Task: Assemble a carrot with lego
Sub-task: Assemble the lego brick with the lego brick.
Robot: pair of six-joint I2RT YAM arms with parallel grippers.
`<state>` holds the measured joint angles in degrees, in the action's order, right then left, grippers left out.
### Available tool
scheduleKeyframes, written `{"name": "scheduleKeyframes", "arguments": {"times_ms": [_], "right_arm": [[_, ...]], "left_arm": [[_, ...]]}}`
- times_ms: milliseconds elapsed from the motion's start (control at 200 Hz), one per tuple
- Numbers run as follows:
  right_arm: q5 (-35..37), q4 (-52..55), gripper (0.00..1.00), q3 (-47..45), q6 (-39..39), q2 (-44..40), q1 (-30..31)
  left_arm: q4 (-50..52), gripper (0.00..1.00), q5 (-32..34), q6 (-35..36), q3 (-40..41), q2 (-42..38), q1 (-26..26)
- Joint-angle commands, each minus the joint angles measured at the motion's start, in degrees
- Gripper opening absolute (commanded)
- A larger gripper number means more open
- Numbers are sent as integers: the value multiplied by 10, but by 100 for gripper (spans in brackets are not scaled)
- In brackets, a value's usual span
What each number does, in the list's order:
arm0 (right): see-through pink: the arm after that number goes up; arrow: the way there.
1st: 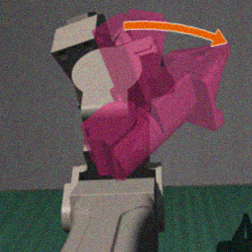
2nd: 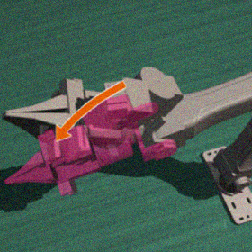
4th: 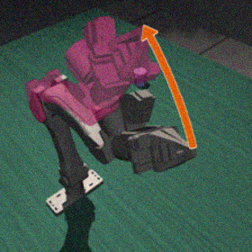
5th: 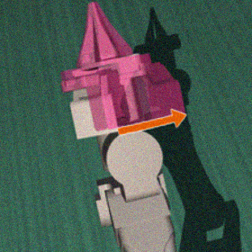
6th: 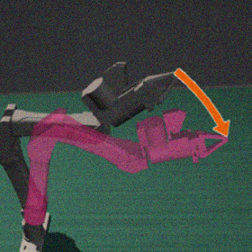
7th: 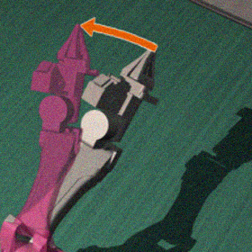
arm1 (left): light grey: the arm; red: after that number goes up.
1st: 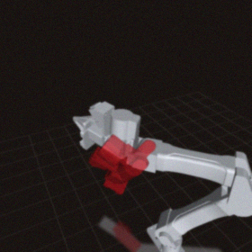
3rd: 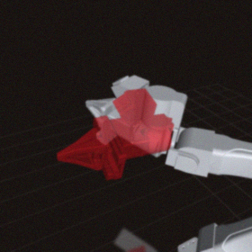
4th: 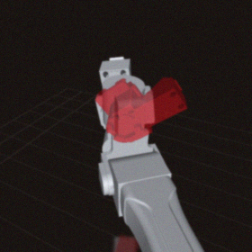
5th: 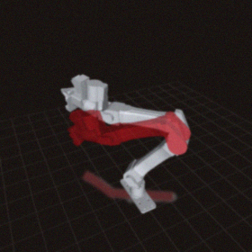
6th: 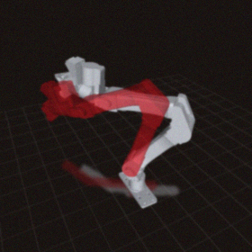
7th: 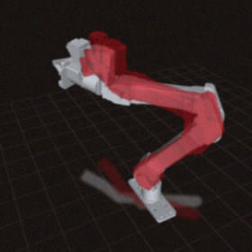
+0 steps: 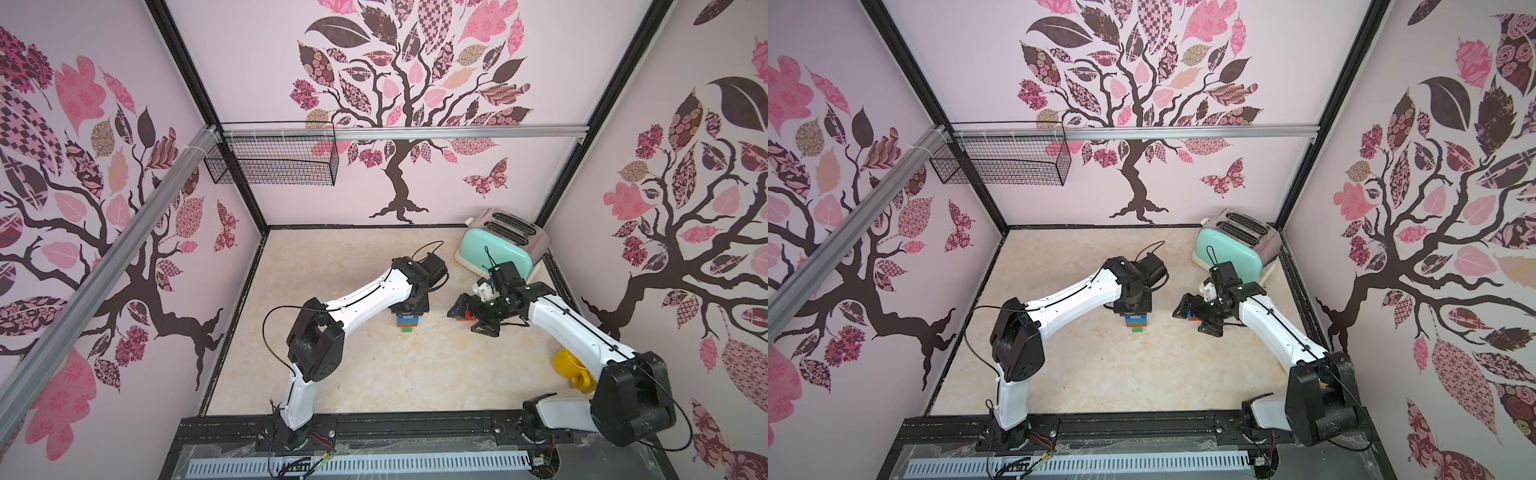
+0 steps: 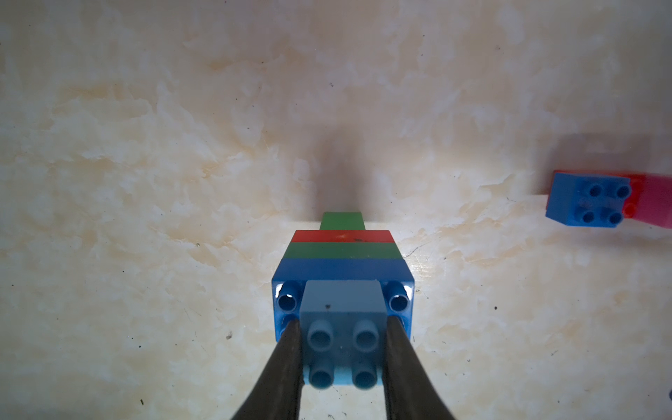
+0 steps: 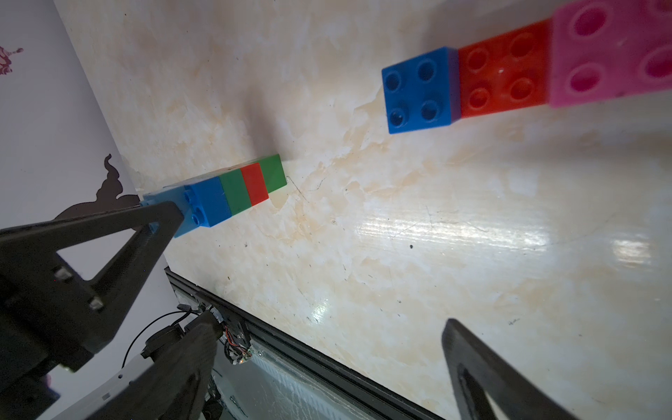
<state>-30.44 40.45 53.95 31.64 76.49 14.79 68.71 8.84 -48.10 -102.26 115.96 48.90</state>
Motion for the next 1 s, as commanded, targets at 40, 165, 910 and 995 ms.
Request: {"name": "scheduleKeyframes", "arguments": {"times_ms": [40,165,910,995], "right_arm": [[6,17,100,20,-8,1,-4],[5,17,100,20,-8,2,-4],[6,13,99,28,-7,3,-5],[6,14,99,30,-6,4,-5]], "left_arm": [[-2,0,-46,-3,65,87,2],[7,1,-41,1,51,78,-1],[47,28,-17,4,-12,56,-19],[49,30,-12,3,-15,53,-19]]}}
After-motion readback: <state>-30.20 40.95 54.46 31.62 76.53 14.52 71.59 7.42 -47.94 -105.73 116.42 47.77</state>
